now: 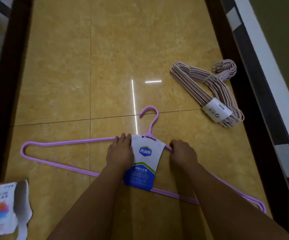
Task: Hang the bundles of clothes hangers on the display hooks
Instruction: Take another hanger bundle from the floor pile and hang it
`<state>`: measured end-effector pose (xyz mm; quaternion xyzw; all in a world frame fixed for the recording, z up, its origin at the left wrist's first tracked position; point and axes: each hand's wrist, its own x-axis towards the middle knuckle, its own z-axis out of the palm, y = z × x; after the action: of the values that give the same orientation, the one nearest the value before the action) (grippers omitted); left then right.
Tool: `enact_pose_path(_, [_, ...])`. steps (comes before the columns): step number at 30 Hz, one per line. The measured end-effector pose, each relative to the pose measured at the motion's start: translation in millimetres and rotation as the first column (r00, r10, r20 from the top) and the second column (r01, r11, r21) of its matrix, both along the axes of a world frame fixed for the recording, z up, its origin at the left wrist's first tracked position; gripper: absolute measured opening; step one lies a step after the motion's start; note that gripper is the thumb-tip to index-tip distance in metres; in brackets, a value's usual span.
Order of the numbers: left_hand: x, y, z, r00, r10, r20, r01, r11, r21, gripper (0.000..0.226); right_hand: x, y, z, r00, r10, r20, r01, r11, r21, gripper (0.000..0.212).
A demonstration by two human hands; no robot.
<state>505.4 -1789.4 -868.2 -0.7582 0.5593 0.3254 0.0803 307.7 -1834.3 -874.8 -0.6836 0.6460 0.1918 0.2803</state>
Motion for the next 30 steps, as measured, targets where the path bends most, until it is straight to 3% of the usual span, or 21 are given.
enact_pose_path(6, [-3.1, -0.7, 4.1, 0.999, -0.002, 0.033, 0.003, 1.0, -0.006, 0.05, 7.1, 0.4, -0.7, 0.995, 0.064, -0.083, -0.071, 0.994, -0.088, 0.022])
enact_pose_path(12, [-5.9, -16.7, 15.6, 0.992, -0.1, 0.072, 0.1, 0.995, 0.0, 0.054, 1.2, 6.1, 11.1, 0.997, 0.044, 0.061, -0.043, 0.999, -0.016, 0.014])
enact_pose_path(16, [-2.2, -26.7, 23.5, 0.971, -0.179, 0.158, 0.179, 0.984, 0.017, 0.036, 0.9, 6.3, 29.2, 0.991, 0.079, 0.105, -0.083, 0.996, 0.032, 0.013])
enact_pose_path(19, [3.6, -23.9, 34.3, 0.98, -0.181, 0.086, 0.177, 0.983, 0.045, 0.029, 4.4, 10.1, 48.5, 0.98, 0.149, 0.13, -0.161, 0.983, 0.084, 0.017])
enact_pose_path(22, [10.4, -17.0, 56.5, 0.983, -0.181, -0.011, 0.182, 0.982, 0.048, 0.025, 8.0, 14.7, 68.3, 0.979, 0.098, 0.179, -0.12, 0.986, 0.116, 0.015])
enact_pose_path(24, [15.9, -14.0, 80.1, 0.977, -0.212, -0.019, 0.212, 0.977, 0.029, 0.023, 10.5, 14.2, 87.6, 0.98, 0.081, 0.181, -0.101, 0.99, 0.103, 0.028])
enact_pose_path(30, [37.9, -11.1, 176.6, 0.987, -0.158, 0.012, 0.158, 0.983, -0.096, 0.021, 30.4, -3.6, 184.0, 0.969, 0.199, 0.144, -0.196, 0.98, -0.036, 0.041])
